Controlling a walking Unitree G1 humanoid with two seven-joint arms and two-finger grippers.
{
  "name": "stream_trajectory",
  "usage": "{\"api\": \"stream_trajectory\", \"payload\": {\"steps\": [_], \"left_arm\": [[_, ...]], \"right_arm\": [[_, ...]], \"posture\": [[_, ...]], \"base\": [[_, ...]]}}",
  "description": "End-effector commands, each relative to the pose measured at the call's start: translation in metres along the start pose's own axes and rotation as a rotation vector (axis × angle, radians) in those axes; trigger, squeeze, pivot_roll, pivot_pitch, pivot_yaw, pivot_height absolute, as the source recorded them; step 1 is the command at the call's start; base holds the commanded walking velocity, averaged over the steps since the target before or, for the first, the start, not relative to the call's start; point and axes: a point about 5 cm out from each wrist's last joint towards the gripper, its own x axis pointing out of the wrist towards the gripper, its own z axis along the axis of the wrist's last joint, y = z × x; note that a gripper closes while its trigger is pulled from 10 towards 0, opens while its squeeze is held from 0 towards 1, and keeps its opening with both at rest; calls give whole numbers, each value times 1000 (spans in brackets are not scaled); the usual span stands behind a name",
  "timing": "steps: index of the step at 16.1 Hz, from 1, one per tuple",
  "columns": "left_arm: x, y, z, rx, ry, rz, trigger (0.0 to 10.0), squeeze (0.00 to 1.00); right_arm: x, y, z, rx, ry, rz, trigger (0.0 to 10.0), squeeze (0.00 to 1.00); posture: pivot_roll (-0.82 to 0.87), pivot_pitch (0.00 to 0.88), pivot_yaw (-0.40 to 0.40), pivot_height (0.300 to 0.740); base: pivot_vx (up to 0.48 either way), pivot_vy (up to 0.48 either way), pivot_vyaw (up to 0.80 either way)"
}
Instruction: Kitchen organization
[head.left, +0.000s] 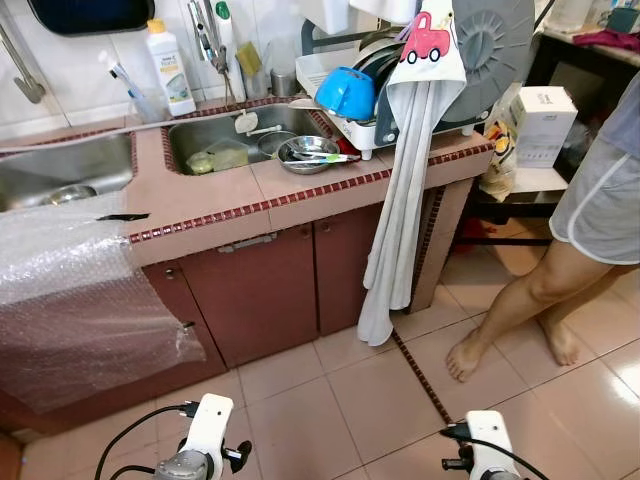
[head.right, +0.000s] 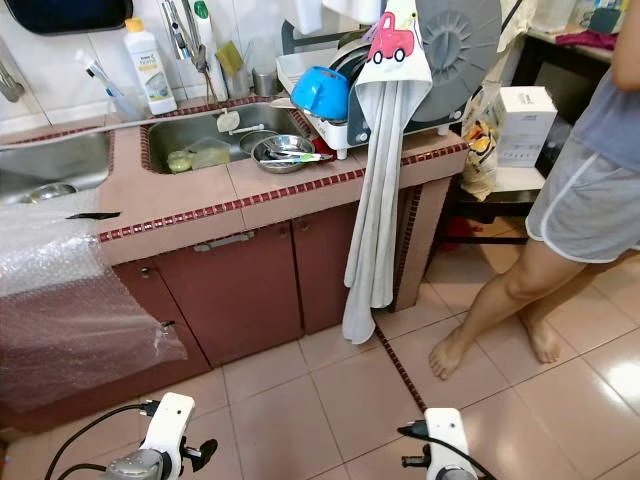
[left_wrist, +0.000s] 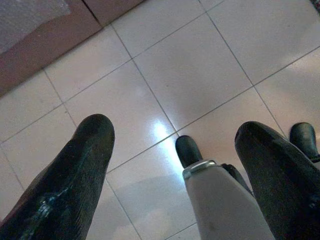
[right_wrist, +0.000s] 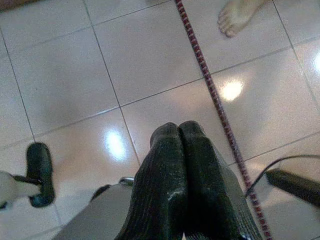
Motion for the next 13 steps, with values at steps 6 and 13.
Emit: {"api": "stream_trajectory", "payload": {"steps": [6, 13], "left_arm": [[4, -12, 10, -128, -12, -14, 10000, 0], [4, -15, 10, -117, -3, -20, 10000, 0]], "right_arm": [[5, 12, 14, 103, -17, 21, 10000, 0], [5, 16, 14, 110, 5, 27, 10000, 0]], "posture": [[-87, 0, 108, 740], [-98, 0, 113, 740]], "base": [[0, 0, 0], [0, 0, 0]]}}
